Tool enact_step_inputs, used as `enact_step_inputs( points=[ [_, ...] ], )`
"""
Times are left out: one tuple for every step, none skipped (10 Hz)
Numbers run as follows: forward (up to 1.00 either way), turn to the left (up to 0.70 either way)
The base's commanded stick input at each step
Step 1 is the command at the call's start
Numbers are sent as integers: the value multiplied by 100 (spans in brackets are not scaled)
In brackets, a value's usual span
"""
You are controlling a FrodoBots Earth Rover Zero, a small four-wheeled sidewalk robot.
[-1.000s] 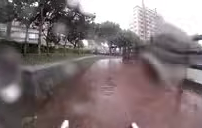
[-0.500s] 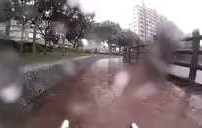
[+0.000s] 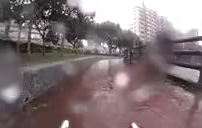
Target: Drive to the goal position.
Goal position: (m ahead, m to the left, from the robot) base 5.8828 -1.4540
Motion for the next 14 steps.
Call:
enact_step_inputs(
  points=[
    [70, 0],
    [70, 0],
    [70, 0],
    [70, 0],
    [70, 0],
    [70, 0],
    [70, 0],
    [70, 0],
    [70, 0],
    [70, 0],
    [70, 0],
    [70, 0],
    [70, 0],
    [70, 0]
  ],
)
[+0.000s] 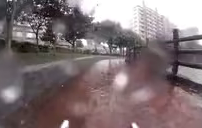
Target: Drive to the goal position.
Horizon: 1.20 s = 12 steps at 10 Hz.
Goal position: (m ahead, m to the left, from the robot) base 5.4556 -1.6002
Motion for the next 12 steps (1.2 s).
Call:
enact_step_inputs(
  points=[
    [70, 0],
    [70, 0],
    [70, 0],
    [70, 0],
    [70, 0],
    [70, 0],
    [70, 0],
    [70, 0],
    [70, 0],
    [70, 0],
    [70, 0],
    [70, 0]
  ],
)
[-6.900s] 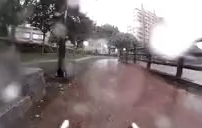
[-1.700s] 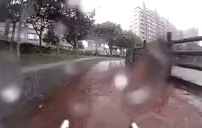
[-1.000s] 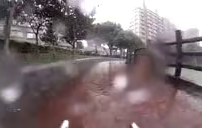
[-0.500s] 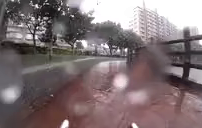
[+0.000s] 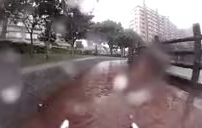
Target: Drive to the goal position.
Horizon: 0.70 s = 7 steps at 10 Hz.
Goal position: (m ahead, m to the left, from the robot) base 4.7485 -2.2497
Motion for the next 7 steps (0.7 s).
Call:
enact_step_inputs(
  points=[
    [70, 0],
    [70, 0],
    [70, 0],
    [70, 0],
    [70, 0],
    [70, 0],
    [70, 0]
  ],
)
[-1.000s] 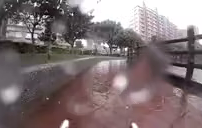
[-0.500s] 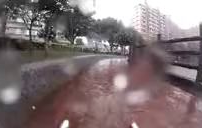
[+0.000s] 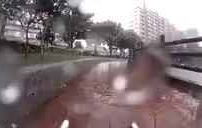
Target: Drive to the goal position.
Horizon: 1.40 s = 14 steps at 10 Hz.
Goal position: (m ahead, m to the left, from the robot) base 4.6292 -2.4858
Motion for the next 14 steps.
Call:
enact_step_inputs(
  points=[
    [70, 0],
    [70, 0],
    [70, 0],
    [70, 0],
    [70, 0],
    [70, 0],
    [70, 0],
    [70, 0],
    [70, 0],
    [70, 0],
    [70, 0],
    [70, 0],
    [70, 0],
    [70, 0]
  ],
)
